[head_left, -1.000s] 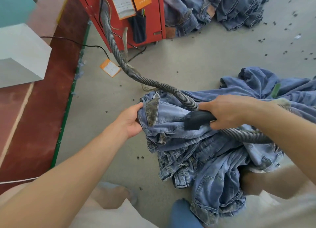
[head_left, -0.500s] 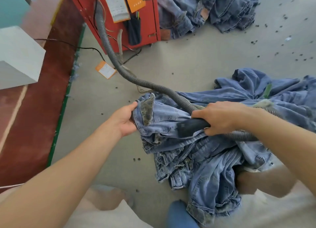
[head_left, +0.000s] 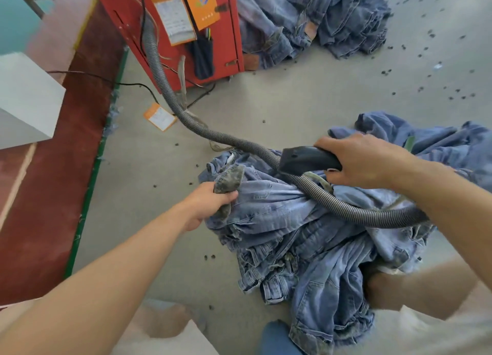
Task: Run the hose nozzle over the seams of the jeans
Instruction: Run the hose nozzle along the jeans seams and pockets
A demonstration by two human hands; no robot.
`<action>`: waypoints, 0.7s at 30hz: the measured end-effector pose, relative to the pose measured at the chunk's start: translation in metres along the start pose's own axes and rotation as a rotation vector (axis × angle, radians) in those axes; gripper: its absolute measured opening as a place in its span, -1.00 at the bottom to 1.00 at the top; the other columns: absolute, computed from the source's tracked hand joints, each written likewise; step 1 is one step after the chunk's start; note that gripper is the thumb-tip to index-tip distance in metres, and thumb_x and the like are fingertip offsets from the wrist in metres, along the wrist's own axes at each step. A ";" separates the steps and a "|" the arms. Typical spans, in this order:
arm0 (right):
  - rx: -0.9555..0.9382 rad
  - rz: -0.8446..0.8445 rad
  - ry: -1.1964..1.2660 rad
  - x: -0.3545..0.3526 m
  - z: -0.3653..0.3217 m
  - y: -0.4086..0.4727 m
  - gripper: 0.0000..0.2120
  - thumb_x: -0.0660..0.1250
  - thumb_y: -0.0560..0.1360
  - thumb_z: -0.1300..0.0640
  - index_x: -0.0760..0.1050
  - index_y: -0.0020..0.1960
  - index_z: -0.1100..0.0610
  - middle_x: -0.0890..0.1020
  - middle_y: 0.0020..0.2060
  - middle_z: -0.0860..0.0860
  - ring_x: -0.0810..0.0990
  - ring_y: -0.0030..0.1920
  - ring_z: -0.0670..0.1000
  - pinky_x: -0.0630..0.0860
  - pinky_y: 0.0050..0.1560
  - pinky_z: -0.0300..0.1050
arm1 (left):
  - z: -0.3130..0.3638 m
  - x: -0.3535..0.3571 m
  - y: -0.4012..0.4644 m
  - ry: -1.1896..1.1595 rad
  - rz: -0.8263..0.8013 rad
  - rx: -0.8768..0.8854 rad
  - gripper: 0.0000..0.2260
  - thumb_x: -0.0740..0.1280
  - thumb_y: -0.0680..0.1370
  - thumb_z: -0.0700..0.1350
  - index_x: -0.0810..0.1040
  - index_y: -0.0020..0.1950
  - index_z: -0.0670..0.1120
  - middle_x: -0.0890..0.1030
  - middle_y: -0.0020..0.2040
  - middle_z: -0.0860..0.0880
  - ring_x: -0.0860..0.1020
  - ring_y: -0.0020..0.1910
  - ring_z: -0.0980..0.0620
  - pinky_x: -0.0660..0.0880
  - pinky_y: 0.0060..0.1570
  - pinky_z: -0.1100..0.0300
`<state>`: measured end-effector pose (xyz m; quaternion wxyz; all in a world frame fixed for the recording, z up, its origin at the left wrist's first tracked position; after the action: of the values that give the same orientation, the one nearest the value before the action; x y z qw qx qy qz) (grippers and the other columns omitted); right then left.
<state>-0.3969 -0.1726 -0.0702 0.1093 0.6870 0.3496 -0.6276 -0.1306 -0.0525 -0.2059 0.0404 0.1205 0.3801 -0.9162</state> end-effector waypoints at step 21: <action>-0.423 -0.081 -0.196 0.038 -0.076 -0.011 -0.64 0.27 0.50 -0.11 0.31 0.26 -0.26 0.61 -0.04 -0.18 0.58 -0.22 0.00 0.44 -0.37 -0.07 | 0.004 0.023 -0.010 -0.571 -0.132 -0.125 -0.61 0.27 0.69 0.05 0.54 0.42 -0.15 0.63 0.32 -0.24 0.61 0.30 -0.24 0.48 0.36 -0.25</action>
<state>-0.3454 -0.1064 -0.0882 0.2592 0.5700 0.4884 -0.6078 -0.1551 -0.0479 -0.2021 0.0932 -0.1696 0.4163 -0.8884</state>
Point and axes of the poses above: each hand's wrist, its own y-axis towards the middle knuckle, its own x-axis out of the palm, z = x × y, the point moved 10 cm from there along y, towards the middle knuckle
